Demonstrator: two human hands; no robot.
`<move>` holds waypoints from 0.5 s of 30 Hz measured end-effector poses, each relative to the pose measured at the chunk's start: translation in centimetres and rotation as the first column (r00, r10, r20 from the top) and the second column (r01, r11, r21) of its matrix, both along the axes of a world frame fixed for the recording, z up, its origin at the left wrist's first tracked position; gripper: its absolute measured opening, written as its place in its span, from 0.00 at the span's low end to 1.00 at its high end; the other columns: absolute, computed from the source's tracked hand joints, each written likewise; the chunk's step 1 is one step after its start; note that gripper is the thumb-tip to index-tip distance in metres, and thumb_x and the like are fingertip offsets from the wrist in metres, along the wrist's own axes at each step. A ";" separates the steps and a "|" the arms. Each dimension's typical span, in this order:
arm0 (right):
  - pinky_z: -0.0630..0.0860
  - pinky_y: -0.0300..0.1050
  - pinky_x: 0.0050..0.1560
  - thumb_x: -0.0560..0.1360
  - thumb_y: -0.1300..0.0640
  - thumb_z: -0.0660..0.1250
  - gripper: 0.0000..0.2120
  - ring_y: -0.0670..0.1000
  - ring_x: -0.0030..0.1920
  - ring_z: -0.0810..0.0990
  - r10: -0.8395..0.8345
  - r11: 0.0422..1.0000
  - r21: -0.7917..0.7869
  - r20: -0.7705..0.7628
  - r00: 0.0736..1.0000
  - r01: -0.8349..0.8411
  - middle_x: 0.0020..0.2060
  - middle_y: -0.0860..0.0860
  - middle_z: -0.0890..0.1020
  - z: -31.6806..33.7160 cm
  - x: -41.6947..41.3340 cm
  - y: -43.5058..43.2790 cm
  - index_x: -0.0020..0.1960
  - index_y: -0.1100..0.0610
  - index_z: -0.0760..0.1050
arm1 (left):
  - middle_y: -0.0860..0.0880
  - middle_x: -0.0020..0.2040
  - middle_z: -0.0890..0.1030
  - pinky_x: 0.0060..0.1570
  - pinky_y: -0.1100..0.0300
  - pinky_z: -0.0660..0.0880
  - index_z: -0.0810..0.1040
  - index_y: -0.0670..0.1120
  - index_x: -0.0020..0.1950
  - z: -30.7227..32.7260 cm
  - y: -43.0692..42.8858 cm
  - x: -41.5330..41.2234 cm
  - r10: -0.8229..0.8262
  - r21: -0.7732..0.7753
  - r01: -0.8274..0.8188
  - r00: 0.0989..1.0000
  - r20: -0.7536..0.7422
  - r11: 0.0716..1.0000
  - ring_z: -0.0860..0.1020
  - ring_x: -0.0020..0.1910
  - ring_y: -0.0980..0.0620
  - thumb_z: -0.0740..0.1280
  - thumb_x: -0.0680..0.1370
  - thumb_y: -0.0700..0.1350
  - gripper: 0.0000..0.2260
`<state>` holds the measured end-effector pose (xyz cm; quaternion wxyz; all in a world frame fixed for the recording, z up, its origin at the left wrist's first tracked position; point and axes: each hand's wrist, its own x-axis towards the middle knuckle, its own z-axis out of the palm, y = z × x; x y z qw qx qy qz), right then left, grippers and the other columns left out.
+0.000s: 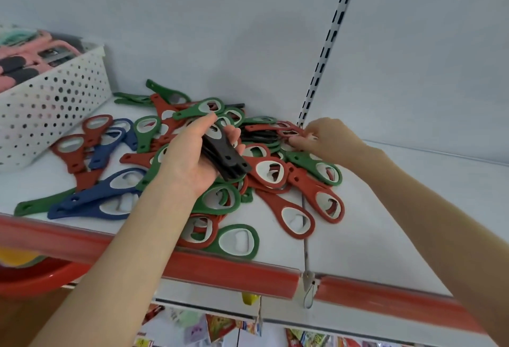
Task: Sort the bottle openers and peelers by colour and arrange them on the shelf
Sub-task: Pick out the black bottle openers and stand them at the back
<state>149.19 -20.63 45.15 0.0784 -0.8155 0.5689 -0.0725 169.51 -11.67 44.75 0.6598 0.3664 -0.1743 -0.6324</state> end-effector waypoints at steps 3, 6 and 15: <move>0.74 0.49 0.54 0.74 0.44 0.65 0.19 0.54 0.54 0.77 0.131 0.989 -0.082 0.138 0.982 -0.120 0.52 0.53 0.79 -0.1 1.7 0.7 0.56 0.57 0.77 | 0.45 0.39 0.76 0.40 0.54 0.77 0.72 0.44 0.41 0.0 0.0 0.0 0.001 -0.002 -0.001 1.000 0.010 1.000 0.78 0.34 0.51 0.61 0.79 0.43 0.07; 0.72 0.48 0.56 0.74 0.44 0.65 0.22 0.55 0.57 0.75 0.165 0.986 -0.046 0.083 0.983 -0.161 0.56 0.55 0.77 -0.4 3.3 0.1 0.62 0.55 0.74 | 0.44 0.38 0.76 0.36 0.56 0.77 0.72 0.43 0.42 -0.3 -0.1 0.2 -0.019 0.002 0.019 0.999 0.026 1.000 0.78 0.34 0.50 0.61 0.79 0.43 0.06; 0.67 0.41 0.57 0.73 0.48 0.68 0.21 0.53 0.60 0.73 0.178 0.984 -0.038 0.110 0.978 -0.175 0.60 0.54 0.76 0.1 4.4 -0.9 0.64 0.55 0.74 | 0.41 0.40 0.76 0.34 0.57 0.78 0.72 0.42 0.45 -0.4 -0.1 0.6 -0.071 0.018 0.071 0.997 0.018 0.997 0.77 0.37 0.48 0.62 0.78 0.42 0.04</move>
